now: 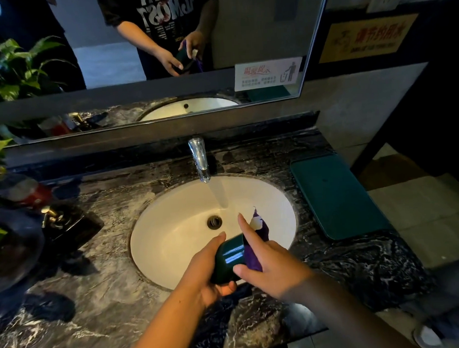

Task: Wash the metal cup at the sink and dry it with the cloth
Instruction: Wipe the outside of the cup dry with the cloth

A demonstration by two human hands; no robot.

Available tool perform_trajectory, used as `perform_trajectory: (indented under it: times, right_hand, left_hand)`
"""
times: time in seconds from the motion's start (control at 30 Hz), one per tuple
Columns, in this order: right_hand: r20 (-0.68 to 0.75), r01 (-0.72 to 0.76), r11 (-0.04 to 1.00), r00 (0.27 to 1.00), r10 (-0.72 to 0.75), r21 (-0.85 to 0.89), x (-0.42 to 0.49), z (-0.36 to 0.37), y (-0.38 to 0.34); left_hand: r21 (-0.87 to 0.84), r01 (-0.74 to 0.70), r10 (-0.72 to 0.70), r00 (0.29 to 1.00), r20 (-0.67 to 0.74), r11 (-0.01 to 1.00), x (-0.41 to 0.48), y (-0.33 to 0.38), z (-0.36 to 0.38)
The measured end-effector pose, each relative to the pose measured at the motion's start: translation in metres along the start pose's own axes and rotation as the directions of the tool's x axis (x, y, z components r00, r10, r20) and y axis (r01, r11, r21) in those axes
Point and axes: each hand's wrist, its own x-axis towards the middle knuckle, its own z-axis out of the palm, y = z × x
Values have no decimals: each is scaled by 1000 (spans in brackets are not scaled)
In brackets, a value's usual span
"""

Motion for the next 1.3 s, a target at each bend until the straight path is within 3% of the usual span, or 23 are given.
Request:
perform_trajectory:
  times: [0.3, 0.47, 0.53, 0.6, 0.73, 0.9, 1.1, 1.17, 1.3]
  right_hand:
    - [-147, -36, 978, 987, 67, 207, 1, 16, 25]
    - [-229, -39, 852, 956, 184, 522, -7, 13, 34]
    - [-241, -20, 720, 936, 258, 694, -9, 10, 34]
    - [-223, 24, 490, 909, 352, 871, -10, 7, 34]
    - [-93, 75, 62, 916, 389, 995, -14, 3, 36]
    - [26, 40, -158, 918, 395, 987, -18, 11, 49]
    - [33, 67, -210, 897, 440, 975, -23, 18, 62]
    - [2, 91, -175, 882, 470, 980, -25, 15, 66]
    - [-136, 159, 10, 812, 568, 987, -32, 7, 74]
  left_hand:
    - [84, -296, 305, 943, -133, 952, 5, -13, 10]
    - [127, -430, 447, 878, -172, 894, 3, -17, 10]
    - [123, -455, 471, 866, -171, 882, 3, -18, 7]
    - [108, -482, 494, 851, -178, 870, 3, -18, 4]
    - [2, -469, 462, 870, -171, 883, 5, -15, -6]
    - [-210, -290, 268, 955, -124, 934, 2, -19, -9]
    - [-316, -201, 180, 979, -94, 927, 1, -29, -4]
    - [-329, -196, 176, 980, -90, 924, 2, -29, -5]
    - [-333, -185, 168, 983, -79, 925, 5, -30, -8]
